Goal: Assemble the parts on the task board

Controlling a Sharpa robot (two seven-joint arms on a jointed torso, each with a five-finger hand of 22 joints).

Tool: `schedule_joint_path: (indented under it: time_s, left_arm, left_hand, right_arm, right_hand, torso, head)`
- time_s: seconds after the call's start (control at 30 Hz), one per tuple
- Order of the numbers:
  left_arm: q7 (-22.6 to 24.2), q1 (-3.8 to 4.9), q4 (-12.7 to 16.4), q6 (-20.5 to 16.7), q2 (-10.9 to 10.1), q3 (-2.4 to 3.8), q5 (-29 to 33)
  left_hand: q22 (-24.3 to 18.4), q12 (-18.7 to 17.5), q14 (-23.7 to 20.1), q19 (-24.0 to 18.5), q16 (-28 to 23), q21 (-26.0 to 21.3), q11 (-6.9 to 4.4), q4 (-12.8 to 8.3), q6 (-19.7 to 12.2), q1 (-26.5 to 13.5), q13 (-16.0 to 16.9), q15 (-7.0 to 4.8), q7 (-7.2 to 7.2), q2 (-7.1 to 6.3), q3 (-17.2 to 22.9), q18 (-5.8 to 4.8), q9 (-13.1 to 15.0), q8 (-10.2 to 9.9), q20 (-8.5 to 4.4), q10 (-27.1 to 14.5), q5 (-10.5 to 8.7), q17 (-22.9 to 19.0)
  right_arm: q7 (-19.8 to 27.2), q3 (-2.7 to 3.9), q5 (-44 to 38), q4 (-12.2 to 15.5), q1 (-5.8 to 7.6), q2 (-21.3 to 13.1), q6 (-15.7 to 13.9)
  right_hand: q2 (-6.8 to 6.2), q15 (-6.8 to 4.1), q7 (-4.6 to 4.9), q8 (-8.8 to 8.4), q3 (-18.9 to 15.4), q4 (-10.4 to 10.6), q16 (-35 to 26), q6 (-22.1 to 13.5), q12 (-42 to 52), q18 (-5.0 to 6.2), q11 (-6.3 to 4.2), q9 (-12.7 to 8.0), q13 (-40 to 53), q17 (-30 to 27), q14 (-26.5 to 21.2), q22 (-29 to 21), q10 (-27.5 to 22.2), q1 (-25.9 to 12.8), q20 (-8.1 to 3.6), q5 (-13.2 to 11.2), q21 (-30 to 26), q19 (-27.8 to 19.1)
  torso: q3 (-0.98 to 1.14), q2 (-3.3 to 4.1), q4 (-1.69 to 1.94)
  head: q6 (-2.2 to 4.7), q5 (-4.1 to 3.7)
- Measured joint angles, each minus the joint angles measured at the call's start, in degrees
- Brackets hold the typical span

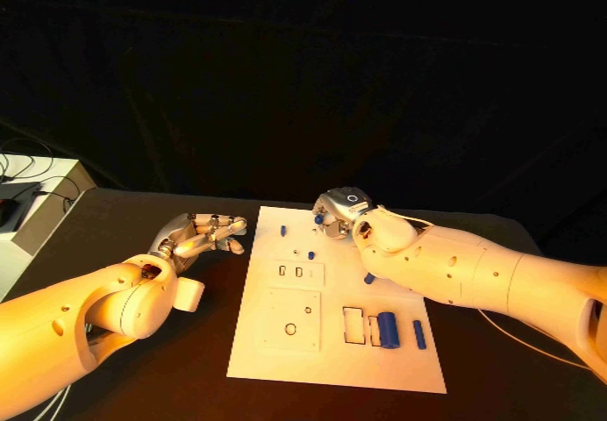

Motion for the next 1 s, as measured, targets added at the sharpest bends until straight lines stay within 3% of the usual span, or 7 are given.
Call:
schedule_joint_path:
  time_s: [0.17, 0.33, 0.43, 0.6, 0.73, 0.87, 1.0]
  left_arm:
    - [0.0, 0.00, 0.0, 0.0, 0.0, 0.00, 0.0]
    - [0.0, 0.00, 0.0, 0.0, 0.0, 0.00, 0.0]
    - [0.0, 0.00, 0.0, 0.0, -0.1, 0.00, 0.0]
    - [0.0, 0.00, 0.0, 0.0, -0.1, 0.00, 0.0]
    - [0.0, 0.00, -0.1, 0.0, -0.2, 0.00, 0.0]
    - [0.0, -0.02, -0.1, 0.0, -0.3, 0.00, 0.0]
    - [0.0, -0.02, -0.1, 0.0, -0.4, 0.00, 0.0]
  left_hand:
    - [0.0, 0.0, 0.0, 0.0, 0.0, 0.0, 0.00, 0.0, 0.0, 0.0, 0.0, 0.00, 0.00, 0.00, 0.0, 0.00, 0.0, 0.0, 0.00, 0.0, 0.00, 0.0]
    - [-0.1, 0.0, 0.0, 0.0, 0.0, 0.0, 0.00, 0.0, 0.0, 0.0, 0.0, 0.00, 0.00, 0.00, 0.0, 0.00, 0.0, 0.0, 0.00, 0.0, 0.00, 0.0]
    - [-0.1, 0.0, 0.0, 0.0, 0.0, 0.0, 0.00, 0.0, 0.0, 0.0, 0.0, 0.00, 0.00, 0.00, 0.0, 0.00, 0.0, 0.0, 0.00, 0.0, 0.00, 0.0]
    - [-0.1, 0.0, 0.0, 0.0, 0.0, 0.0, 0.00, 0.0, 0.0, 0.0, 0.0, 0.00, 0.00, 0.00, 0.0, 0.00, 0.0, 0.0, 0.00, 0.0, 0.00, 0.0]
    - [-0.1, 0.0, 0.0, 0.0, 0.0, 0.0, 0.00, 0.0, 0.0, 0.0, 0.0, 0.00, 0.00, 0.00, 0.0, 0.00, 0.0, 0.0, 0.00, 0.0, 0.00, 0.0]
    - [-0.1, 0.0, 0.0, 0.0, 0.0, 0.0, 0.00, 0.0, 0.0, 0.0, 0.0, 0.00, 0.00, 0.00, 0.0, 0.00, 0.0, 0.0, 0.00, 0.0, 0.00, 0.0]
    - [-0.2, 0.0, 0.0, 0.0, 0.0, 0.0, -0.22, 0.0, 0.0, 0.0, 0.0, 0.00, 0.00, 0.00, 0.0, 0.00, 0.0, 0.0, 0.00, -0.2, 0.00, 0.0]
  right_arm:
    - [0.1, -0.01, 0.0, 0.0, -0.04, 0.0, -0.1]
    - [0.2, 0.01, 0.1, 0.3, -0.03, -0.6, -0.5]
    - [0.3, -0.01, 0.3, 1.2, -0.06, -1.5, -1.0]
    - [0.7, 0.17, 0.9, 4.7, -0.17, -4.4, -2.2]
    - [1.2, 0.85, 2.6, 8.2, -0.14, -7.4, -3.3]
    - [2.3, 1.38, 6.7, 12.4, 0.14, -11.7, -4.2]
    - [3.2, 1.54, 11.6, 14.7, 0.37, -15.3, -4.2]
  right_hand:
    - [-0.95, 0.62, -0.74, 0.00, -5.4, 2.8, -0.7, -1.5, 0.1, 0.53, 0.95, 0.0, -0.2, -0.5, 0.2, 0.0, -3.4, 2.9, 0.70, 0.0, -2.1, -0.1]
    - [-1.35, 0.62, -0.74, 0.00, -6.9, 4.3, -0.7, -1.5, 0.1, 0.57, 1.23, 0.0, -0.2, -0.7, 0.2, 0.0, -4.3, 3.8, 0.90, 0.0, -2.6, 0.1]
    - [-2.04, 0.68, -0.57, 0.00, -7.8, 5.2, -0.6, -1.7, 0.1, 1.20, 1.34, 0.0, -0.2, -0.8, 0.2, 0.0, -5.5, 4.5, 0.91, 0.0, -2.9, 0.1]
    - [-2.04, 0.82, -0.55, 0.00, -7.8, 6.2, -0.7, -1.7, 0.1, 1.32, 0.98, 0.0, -0.2, -0.9, 0.0, 0.0, -4.1, 5.1, 1.01, 0.3, -2.8, 0.0]
    - [-2.02, 0.38, 1.04, 0.01, -6.0, 6.0, -0.7, -0.1, 0.1, 1.35, -0.27, 0.0, -0.1, -0.9, 0.5, 0.0, 2.4, 5.1, 0.99, 1.3, -1.2, 0.0]
    - [-1.79, -0.80, 1.50, 0.01, -5.3, 5.2, 0.1, 1.0, 1.8, 0.84, -0.90, 0.1, 1.1, -0.4, 0.7, 0.0, 7.3, 4.8, -0.04, 1.2, 2.3, -0.2]
    - [-0.96, -2.10, 1.47, 0.22, -10.4, 4.4, 1.1, 1.0, 9.4, -1.11, -0.86, 0.1, 9.5, 0.9, 0.6, 0.0, 7.6, 4.3, -1.91, 2.7, 6.0, -0.2]
  torso:
    - [-0.01, -0.01, 0.01]
    - [-0.01, -0.02, -0.03]
    - [0.00, -0.02, -0.05]
    - [0.08, -0.03, -0.09]
    - [0.13, -0.05, -0.18]
    - [0.26, -0.12, -0.45]
    - [0.46, -0.16, -0.82]
  head:
    - [-0.01, 0.03]
    - [0.01, 0.08]
    - [0.07, 0.08]
    - [0.21, 0.05]
    - [0.30, 0.02]
    - [0.52, 0.01]
    - [0.79, 0.08]
